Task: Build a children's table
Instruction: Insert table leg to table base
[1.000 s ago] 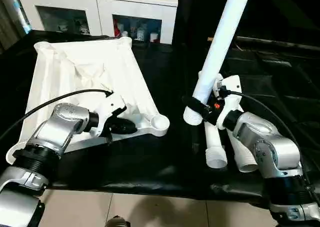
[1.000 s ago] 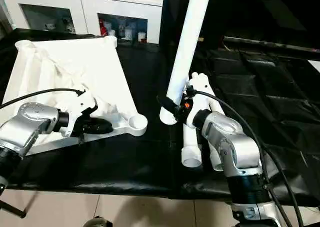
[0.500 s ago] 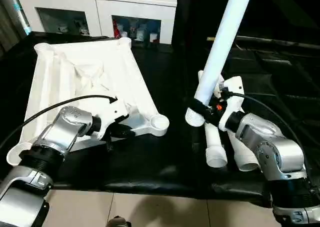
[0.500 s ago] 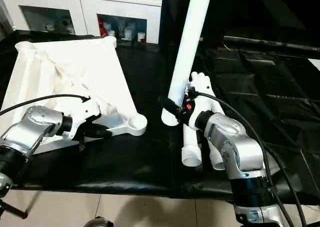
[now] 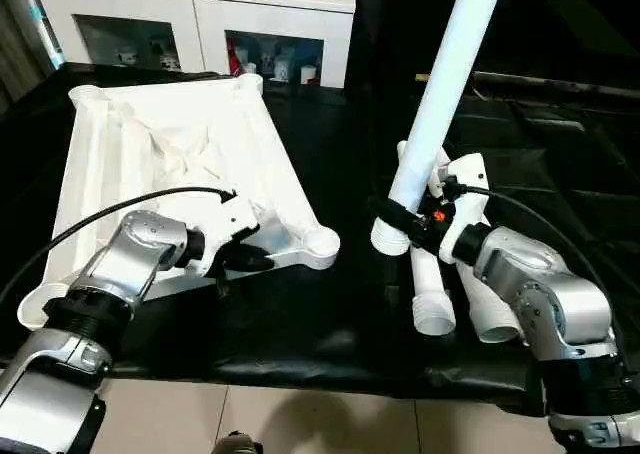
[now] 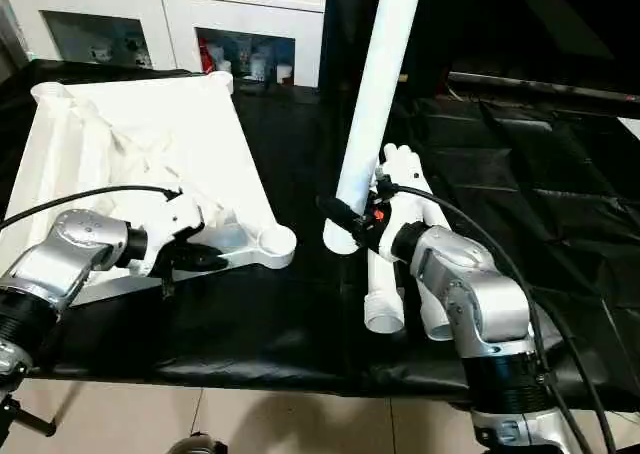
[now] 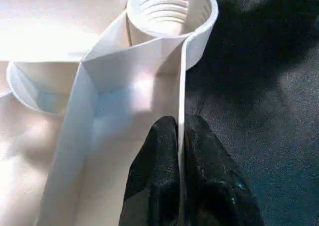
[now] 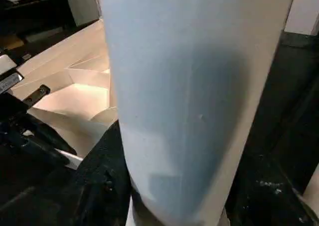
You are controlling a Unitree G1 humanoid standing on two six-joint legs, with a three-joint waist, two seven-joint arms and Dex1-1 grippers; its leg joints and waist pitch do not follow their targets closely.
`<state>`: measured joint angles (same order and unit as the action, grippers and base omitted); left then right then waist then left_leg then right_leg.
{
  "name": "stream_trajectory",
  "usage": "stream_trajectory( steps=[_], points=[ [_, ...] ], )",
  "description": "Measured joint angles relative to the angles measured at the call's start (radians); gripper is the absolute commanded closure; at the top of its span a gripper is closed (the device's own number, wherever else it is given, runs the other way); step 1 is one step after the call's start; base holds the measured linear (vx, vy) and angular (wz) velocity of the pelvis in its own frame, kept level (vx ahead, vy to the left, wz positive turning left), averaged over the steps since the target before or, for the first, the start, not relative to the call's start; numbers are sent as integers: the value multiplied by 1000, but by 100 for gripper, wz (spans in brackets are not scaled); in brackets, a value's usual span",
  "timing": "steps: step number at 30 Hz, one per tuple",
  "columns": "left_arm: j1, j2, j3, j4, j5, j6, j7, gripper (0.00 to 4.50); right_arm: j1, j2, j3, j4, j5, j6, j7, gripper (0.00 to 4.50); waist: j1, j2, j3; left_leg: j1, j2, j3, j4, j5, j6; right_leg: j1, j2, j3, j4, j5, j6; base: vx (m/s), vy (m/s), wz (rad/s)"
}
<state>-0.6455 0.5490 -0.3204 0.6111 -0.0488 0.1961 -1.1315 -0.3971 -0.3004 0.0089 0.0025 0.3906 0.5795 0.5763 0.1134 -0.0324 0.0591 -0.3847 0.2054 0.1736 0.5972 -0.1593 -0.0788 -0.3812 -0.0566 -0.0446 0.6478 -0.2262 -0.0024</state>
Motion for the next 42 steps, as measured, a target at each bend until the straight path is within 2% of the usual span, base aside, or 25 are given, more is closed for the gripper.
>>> stream_trajectory(
  steps=[1, 4, 6, 8, 16, 18, 21, 26, 29, 36, 42],
  points=[
    [0, -1, 3, 0, -2, 5, -1, 377, 0, 0, 0, 0, 0, 0, 0, 257, 0, 0, 0, 0, 0, 0, 0, 0, 0, 0, 0, 0, 0, 0, 0, 0, 0, 0],
    [0, -6, 19, 0, -16, 12, 1, 371, 0, 0, 1, 0, 0, 1, 1, 257, 0, 0, 0, 0, 0, 0, 0, 0, 0, 0, 0, 0, 0, 0, 0, 0, 0, 0],
    [0, -6, 21, 0, -11, -3, 7, 342, 0, 0, 1, 0, 0, 4, 4, 257, 0, 0, 0, 0, 0, 0, 0, 0, 0, 0, 0, 0, 0, 0, 0, 0, 0, 0],
    [1, -8, 21, 1, -2, -16, 15, 330, 0, 0, 1, 0, 0, 6, 9, 257, 0, 0, 0, 0, 0, 0, 0, 0, 0, 0, 0, 0, 0, 0, 0, 0, 0, 0],
    [1, -8, 20, 23, 12, -26, 24, 330, 0, 0, 2, 0, 4, 7, 13, 257, -1, 0, 0, 0, 0, 0, 0, 0, 0, 0, 0, 0, 0, 0, 0, 0, 0, 0],
    [1, -6, 20, 24, 17, -25, 19, 367, 0, 3, 2, 0, 4, 7, 14, 257, -1, 0, 0, 0, 0, 0, 0, 0, 0, 0, 0, 0, 0, 0, 0, 0, 0, 0],
    [1, -6, 20, 24, 18, -25, 5, 373, 0, 6, 2, 0, 5, 7, 18, 257, -1, 0, 0, 0, 0, 0, 0, 0, 0, 0, 0, 0, 0, 0, 0, 0, 0, 0],
    [10, -6, 31, 9, 1, 2, -16, 418, -1, 9, 15, 0, 7, 8, 29, 257, -1, -1, 0, 0, 0, 0, 0, 0, 0, 0, 0, 0, 0, 0, 0, 0, 0, 0],
    [38, 1, 32, -42, 1, 7, -27, 448, -2, 4, 38, 0, 9, 11, 61, 257, -1, -1, 0, -1, 0, 0, 0, 0, 1, -1, 0, 0, -1, 0, 0, 0, 0, 0],
    [138, -10, 6, -248, -7, 65, -50, 450, -2, -10, 58, 0, 9, 29, 99, 257, 8, -5, -1, -1, 0, 2, -1, -2, 3, -1, -1, 0, -1, -2, -1, 0, 0, 0],
    [150, -52, -20, -295, 9, 93, -21, 450, -3, -10, 90, 1, 19, 50, 148, 257, 11, -6, -1, 0, 0, 3, -1, 0, 2, 0, -2, 0, -1, -1, 0, 0, 0, 0]
  ],
)
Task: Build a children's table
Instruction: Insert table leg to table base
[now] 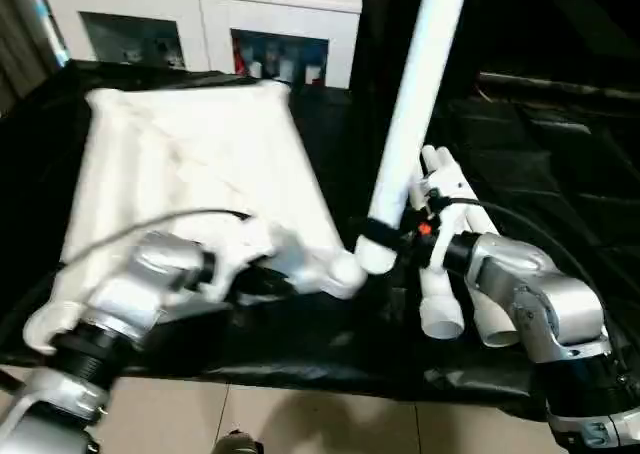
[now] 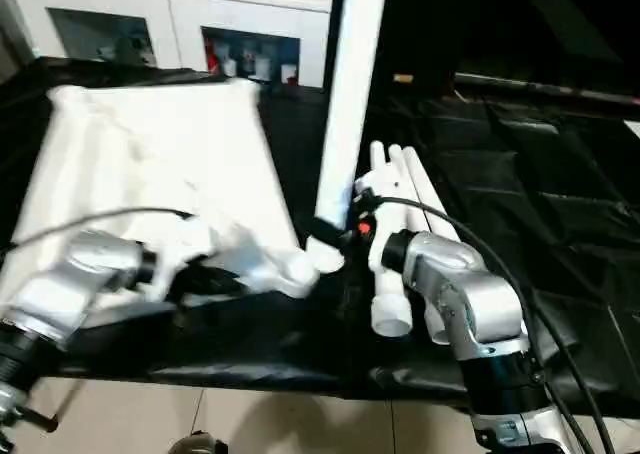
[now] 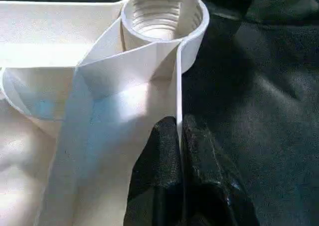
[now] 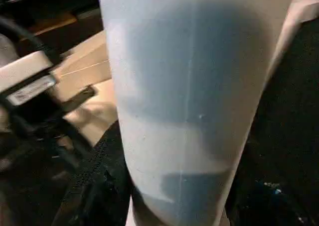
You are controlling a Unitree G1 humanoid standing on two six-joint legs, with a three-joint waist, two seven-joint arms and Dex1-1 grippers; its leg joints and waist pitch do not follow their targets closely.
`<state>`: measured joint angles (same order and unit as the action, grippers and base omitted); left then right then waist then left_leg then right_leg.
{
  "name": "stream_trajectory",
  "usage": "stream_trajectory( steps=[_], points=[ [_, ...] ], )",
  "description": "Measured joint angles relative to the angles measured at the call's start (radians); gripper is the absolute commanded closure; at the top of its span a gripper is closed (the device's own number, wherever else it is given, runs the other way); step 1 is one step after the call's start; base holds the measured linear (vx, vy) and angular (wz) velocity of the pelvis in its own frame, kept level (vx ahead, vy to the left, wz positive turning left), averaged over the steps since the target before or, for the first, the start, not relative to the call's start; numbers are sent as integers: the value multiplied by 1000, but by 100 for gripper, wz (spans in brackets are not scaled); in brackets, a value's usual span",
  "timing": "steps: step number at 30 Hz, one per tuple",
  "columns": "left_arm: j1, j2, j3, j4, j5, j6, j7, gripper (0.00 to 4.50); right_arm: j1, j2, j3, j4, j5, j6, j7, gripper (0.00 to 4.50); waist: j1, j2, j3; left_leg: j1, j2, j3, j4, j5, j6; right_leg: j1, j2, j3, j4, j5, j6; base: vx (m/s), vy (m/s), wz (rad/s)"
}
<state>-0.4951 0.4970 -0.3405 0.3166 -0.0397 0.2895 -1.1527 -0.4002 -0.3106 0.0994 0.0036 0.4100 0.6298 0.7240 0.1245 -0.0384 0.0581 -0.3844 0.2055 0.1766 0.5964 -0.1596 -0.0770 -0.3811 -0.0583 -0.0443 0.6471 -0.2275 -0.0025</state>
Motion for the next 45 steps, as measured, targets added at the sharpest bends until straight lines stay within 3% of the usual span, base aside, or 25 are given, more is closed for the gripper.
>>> stream_trajectory(
  steps=[8, 20, 26, 45],
  points=[
    [-1, -5, 1, -11, 7, 25, 25, 450, -31, 12, 27, 80, -16, -18, 17, 257, -11, 0, 0, 0, 0, 0, 0, 0, 0, 0, 0, 0, 0, 0, 0, 0, 0, 0],
    [-1, -3, 3, -22, 6, 45, 23, 450, -100, 73, 32, 277, -42, -91, 28, 257, -12, -3, 0, -1, 0, 0, 0, 0, 0, -1, 0, 0, 0, 0, 0, 0, 0, 0],
    [-1, -2, 3, -25, 5, 51, 23, 450, -109, 74, 38, 303, -59, -118, 48, 257, -12, -5, -1, -1, 0, 0, 0, 0, 0, -1, 0, 0, 0, 0, 0, 0, 0, 0],
    [-8, -3, 9, 6, 3, 39, 27, 450, -20, 174, -63, 402, -13, -339, 26, 257, -14, 0, -2, 2, 1, -1, 0, 0, 0, 0, 0, -1, 1, 1, -1, 0, 0, 0]
  ],
)
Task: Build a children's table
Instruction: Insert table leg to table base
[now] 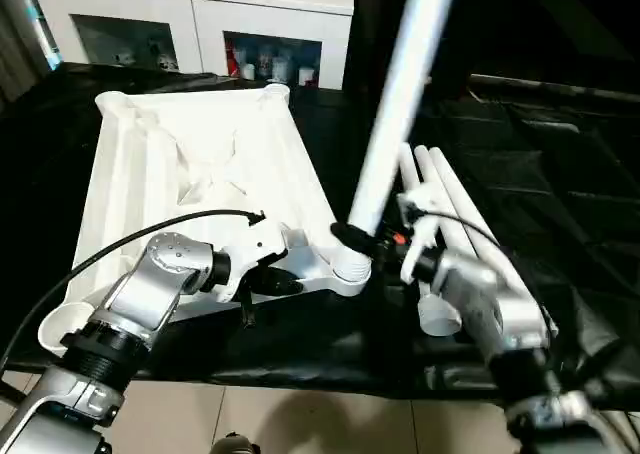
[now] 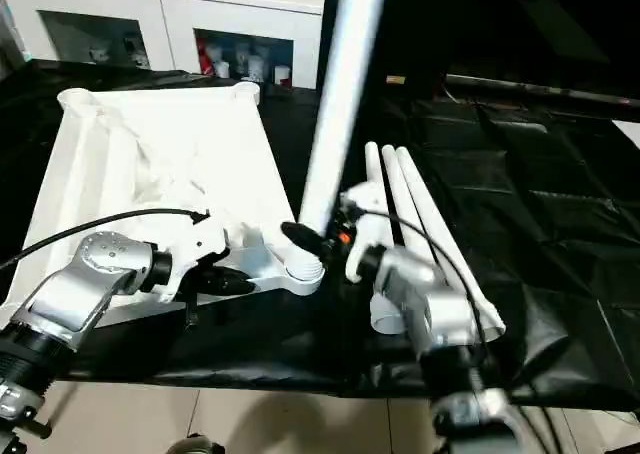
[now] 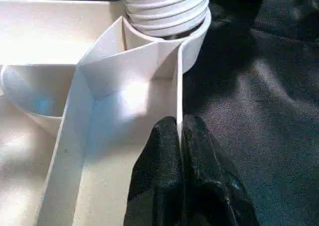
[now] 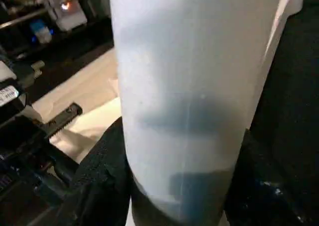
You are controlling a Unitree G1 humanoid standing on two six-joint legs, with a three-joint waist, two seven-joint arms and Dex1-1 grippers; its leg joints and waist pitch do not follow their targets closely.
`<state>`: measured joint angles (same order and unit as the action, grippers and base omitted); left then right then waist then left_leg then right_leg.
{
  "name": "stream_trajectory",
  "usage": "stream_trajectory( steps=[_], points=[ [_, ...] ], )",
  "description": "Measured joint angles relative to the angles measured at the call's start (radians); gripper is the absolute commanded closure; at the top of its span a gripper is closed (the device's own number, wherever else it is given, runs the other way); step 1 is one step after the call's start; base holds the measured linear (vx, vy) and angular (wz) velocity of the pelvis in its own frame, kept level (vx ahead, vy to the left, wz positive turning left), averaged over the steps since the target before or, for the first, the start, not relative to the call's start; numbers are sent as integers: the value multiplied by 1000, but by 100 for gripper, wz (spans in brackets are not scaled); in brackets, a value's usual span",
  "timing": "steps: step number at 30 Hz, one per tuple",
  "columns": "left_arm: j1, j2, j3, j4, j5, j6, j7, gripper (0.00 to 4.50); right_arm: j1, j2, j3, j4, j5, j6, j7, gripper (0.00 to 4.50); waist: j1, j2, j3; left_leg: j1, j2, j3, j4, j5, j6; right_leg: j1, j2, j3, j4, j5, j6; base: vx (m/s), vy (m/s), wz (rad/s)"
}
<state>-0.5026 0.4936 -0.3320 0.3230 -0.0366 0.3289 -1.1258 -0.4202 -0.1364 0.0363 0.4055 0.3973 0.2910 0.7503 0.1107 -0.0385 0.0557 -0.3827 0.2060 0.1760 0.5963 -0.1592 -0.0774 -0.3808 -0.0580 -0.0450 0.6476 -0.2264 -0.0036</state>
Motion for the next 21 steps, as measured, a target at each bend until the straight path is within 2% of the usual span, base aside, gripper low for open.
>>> stream_trajectory(
  steps=[6, 13, 17, 21],
  points=[
    [-5, -3, 0, 13, 0, -3, 1, 450, 49, 34, -29, 12, 3, -92, -4, 259, 1, 3, -1, 0, 0, -1, 0, 0, 0, 0, 0, 0, 0, 0, 0, 0, 0, 0],
    [-15, -14, -1, 36, 0, -12, 2, 450, 103, 46, -25, 11, -3, -187, -11, 259, 4, 6, -1, 1, 0, -1, 0, 0, 0, 1, 0, 0, 0, 1, -1, 0, 0, 0],
    [-17, -15, -2, 45, -3, -18, 1, 450, 138, 47, -15, -20, -16, -224, -16, 259, 6, 11, -2, 1, 0, -1, 0, 0, 0, 1, 0, 0, -1, 1, -1, 0, 0, 0],
    [-17, -13, -2, 46, -4, -22, 0, 450, 180, 18, 22, -99, -59, -235, -32, 259, 4, 11, -2, 0, 0, -1, 0, 0, 0, 1, 0, 0, -1, 1, -1, 0, 0, 0]
  ],
)
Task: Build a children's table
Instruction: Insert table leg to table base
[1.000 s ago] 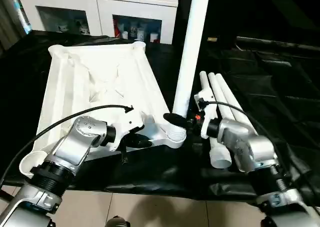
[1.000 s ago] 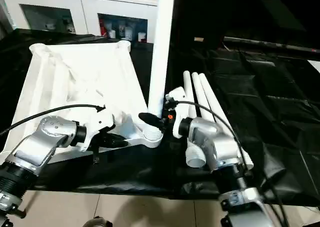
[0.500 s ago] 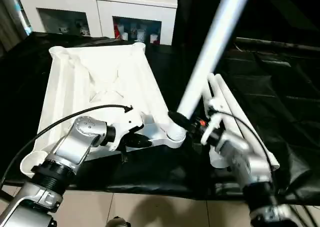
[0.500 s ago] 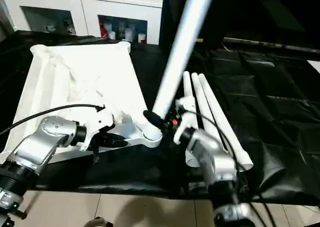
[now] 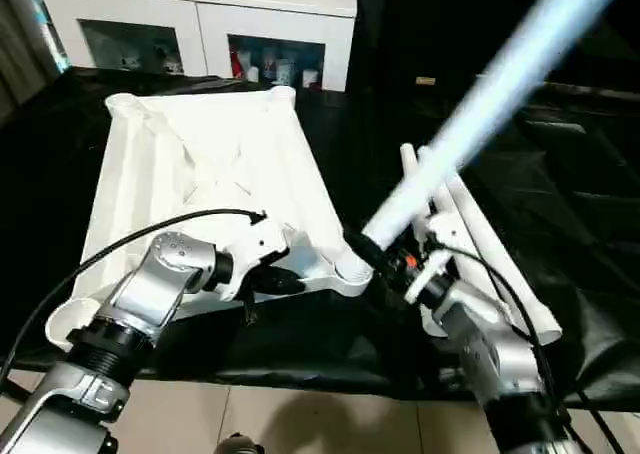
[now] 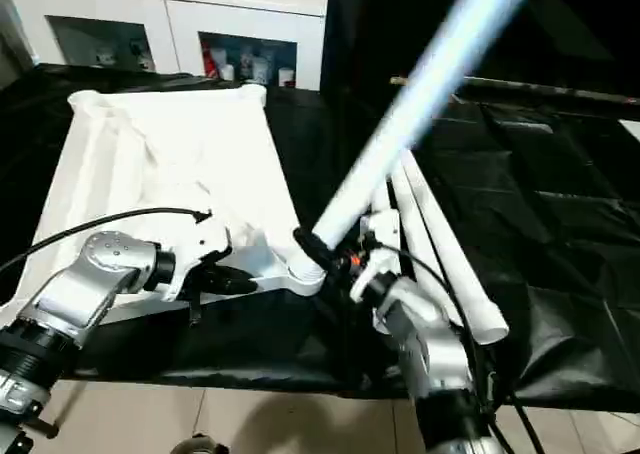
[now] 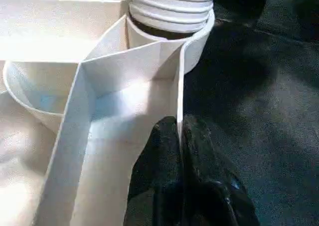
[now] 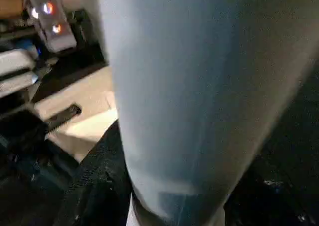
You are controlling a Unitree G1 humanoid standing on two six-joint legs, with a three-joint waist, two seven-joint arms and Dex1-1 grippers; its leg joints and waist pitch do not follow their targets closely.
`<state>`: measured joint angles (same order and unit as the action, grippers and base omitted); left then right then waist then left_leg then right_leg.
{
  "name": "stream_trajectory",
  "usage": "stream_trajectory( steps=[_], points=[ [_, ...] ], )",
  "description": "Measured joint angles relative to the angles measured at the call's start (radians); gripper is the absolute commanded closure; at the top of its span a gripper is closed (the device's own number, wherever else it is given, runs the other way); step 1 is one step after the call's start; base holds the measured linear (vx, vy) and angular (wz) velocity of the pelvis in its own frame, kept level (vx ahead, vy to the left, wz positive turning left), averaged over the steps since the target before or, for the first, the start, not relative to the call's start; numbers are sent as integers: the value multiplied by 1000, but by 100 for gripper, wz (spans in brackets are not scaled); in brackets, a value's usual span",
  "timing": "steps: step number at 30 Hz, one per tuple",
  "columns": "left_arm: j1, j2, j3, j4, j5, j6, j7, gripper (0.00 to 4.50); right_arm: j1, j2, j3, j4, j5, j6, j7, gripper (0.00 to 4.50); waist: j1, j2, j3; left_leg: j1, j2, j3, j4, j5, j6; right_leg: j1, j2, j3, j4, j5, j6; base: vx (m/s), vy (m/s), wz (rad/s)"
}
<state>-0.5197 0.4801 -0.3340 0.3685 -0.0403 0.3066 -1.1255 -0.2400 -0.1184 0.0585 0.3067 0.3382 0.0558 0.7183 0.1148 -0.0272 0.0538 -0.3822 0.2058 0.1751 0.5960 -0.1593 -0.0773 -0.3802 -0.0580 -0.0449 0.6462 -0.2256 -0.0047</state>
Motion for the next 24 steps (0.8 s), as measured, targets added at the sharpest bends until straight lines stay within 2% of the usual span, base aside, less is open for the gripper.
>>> stream_trajectory(
  steps=[6, 10, 16, 24],
  points=[
    [0, 0, -1, -2, 0, -3, -2, 450, -12, -30, 43, -51, -43, 27, -12, 259, 1, -2, 0, -1, 0, 0, -1, 0, 0, -1, 0, 0, 0, -1, 1, 0, 0, 0],
    [3, 12, -2, -15, 7, -4, -2, 450, -59, -57, 68, -53, -65, 84, 11, 259, -1, -15, 0, 0, 0, 0, -3, 0, 0, -2, 0, 0, 0, -1, 2, 0, 0, 0],
    [14, 37, -6, -47, 15, -7, -6, 450, -155, -92, 93, 3, -68, 164, 92, 259, -5, -27, -1, 0, 0, 1, -5, 0, 0, -3, 0, 0, 0, -1, 2, 0, 0, 0],
    [15, 46, -17, -59, 17, -12, -24, 450, -226, -149, 137, 79, -80, 178, 226, 259, -1, -33, -4, 0, 0, 1, -5, 0, 0, -2, 0, -1, -1, -3, 2, 0, 0, 0]
  ],
)
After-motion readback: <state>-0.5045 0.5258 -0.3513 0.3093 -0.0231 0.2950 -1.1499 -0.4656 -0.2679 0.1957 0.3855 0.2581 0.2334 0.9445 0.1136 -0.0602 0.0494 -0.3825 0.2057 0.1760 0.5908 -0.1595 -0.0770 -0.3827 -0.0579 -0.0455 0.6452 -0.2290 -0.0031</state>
